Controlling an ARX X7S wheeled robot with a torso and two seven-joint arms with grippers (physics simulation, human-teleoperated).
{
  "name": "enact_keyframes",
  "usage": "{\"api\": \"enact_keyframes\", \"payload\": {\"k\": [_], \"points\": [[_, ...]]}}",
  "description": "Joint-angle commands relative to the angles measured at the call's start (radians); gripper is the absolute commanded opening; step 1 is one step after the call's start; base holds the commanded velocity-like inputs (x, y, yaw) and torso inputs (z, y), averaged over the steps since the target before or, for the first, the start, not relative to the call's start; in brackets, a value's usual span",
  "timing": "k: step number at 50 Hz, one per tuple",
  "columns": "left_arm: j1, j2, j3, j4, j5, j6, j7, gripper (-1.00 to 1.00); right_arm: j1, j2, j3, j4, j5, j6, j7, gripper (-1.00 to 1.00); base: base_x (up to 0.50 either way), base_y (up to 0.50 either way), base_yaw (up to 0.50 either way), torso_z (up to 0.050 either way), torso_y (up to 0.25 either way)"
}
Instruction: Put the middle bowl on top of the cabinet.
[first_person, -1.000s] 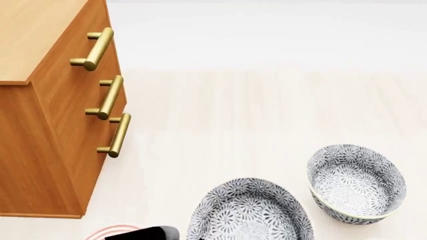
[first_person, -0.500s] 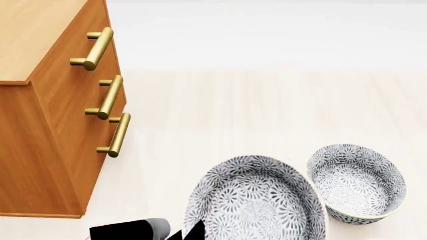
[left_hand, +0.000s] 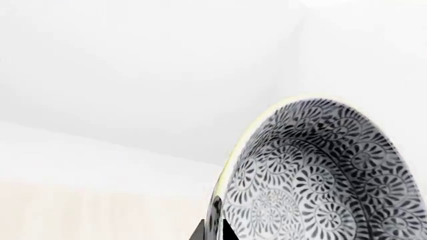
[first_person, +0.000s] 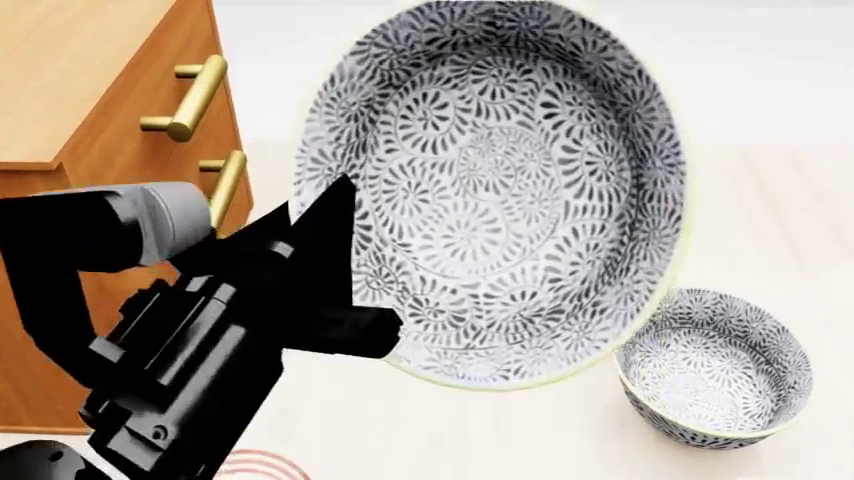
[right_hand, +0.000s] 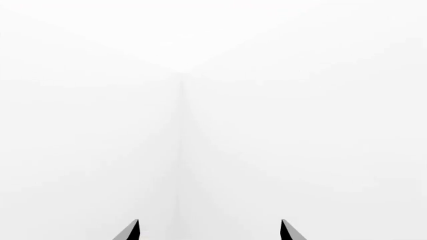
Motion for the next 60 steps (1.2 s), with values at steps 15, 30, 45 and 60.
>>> {"api": "enact_keyframes", "payload": {"k": [15,30,45,60], "points": [[-0.666,-0.03,-0.145,-0.432,-0.552,-0.188,-0.414,-1.0,0.041,-0.016,-0.081,-0.004,-0.081,0.034,0.026,1.0,0.0,0.0,0.0,0.0,0.0],[-0.83,-0.033,-0.113,-0.722,-0.478,-0.167,-0.589,-1.0,0.012,-0.004,-0.06,-0.009,-0.058,0.015,0.032,1.0,0.0,0.0,0.0,0.0,0.0],[-0.934,-0.049,-0.069,-1.046,-0.346,-0.129,-0.569,-1.0,-0.029,-0.009,-0.056,-0.043,-0.055,0.011,0.04,1.0,0.0,0.0,0.0,0.0,0.0],[-0.952,-0.043,-0.004,-1.301,-0.202,-0.041,-0.466,-1.0,-0.005,0.007,-0.057,-0.023,-0.05,0.021,0.046,1.0,0.0,0.0,0.0,0.0,0.0]]}}
